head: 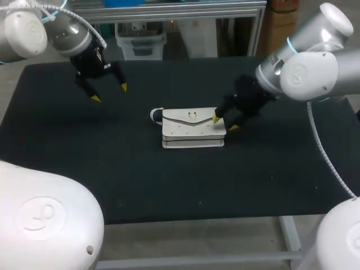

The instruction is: Pick up the bag, open it, inspect its contents, close it, and place it on the opposite side

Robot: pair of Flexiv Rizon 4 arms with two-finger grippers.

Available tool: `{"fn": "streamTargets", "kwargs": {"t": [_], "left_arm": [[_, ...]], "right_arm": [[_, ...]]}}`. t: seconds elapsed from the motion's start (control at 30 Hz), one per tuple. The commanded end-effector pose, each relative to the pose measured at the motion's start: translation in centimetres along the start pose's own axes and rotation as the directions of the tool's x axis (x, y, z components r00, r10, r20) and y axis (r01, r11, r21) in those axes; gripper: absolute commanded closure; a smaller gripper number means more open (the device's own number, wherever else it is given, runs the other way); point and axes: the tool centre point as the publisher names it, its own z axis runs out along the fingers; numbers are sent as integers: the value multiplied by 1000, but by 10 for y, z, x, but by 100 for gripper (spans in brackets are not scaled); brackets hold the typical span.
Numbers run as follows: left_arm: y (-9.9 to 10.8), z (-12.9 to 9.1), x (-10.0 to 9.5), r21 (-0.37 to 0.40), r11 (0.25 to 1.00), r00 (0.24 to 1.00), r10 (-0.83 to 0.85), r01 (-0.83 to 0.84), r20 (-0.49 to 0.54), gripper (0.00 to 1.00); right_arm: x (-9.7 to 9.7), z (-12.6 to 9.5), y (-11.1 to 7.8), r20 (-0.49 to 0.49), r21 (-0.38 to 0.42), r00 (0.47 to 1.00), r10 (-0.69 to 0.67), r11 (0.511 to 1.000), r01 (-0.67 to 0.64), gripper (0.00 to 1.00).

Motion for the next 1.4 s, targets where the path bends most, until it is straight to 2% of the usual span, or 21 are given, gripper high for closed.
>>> {"fn": "streamTargets", "kwargs": {"t": [0.03,0.4,0.53,0.6,0.63,0.67,1.03,1.23,1.27,1.33,1.4], "left_arm": [[0,1,-5,-4,1000,1000,2,-2,-6,0],[-1,1,-14,-22,1000,1000,12,-12,-15,0],[-1,2,-16,-28,999,1000,18,-19,-11,0],[-1,2,-17,-30,999,1000,20,-21,-13,0],[-1,2,-17,-31,999,1000,22,-22,-13,0],[-1,2,-17,-34,999,1000,25,-25,-12,0],[-3,3,-21,-81,993,996,87,-84,29,0],[-10,-4,-30,-111,987,991,122,-115,54,0],[-11,-4,-31,-117,985,989,135,-127,65,0],[-14,-7,-34,-117,986,989,131,-123,65,0],[-18,-9,-37,-125,984,989,133,-123,69,0]], "right_arm": [[-3,8,4,-24,-9,1000,2,1000,-2,50],[-1,21,11,-56,-13,998,14,1000,-15,52],[-2,24,16,-65,-27,998,22,999,-24,57],[-2,25,19,-68,-40,997,20,999,-23,67],[-1,25,21,-71,-43,997,20,999,-23,82],[-1,25,22,-73,-48,997,18,999,-22,100],[-12,9,42,-118,-130,991,-58,991,43,100],[-38,-11,59,-146,-154,988,-54,988,31,100],[-43,-15,61,-122,-168,991,-52,985,31,100],[-51,-22,65,-136,-161,989,-50,987,28,100],[-58,-30,69,-95,-171,994,-47,985,30,100]]}}
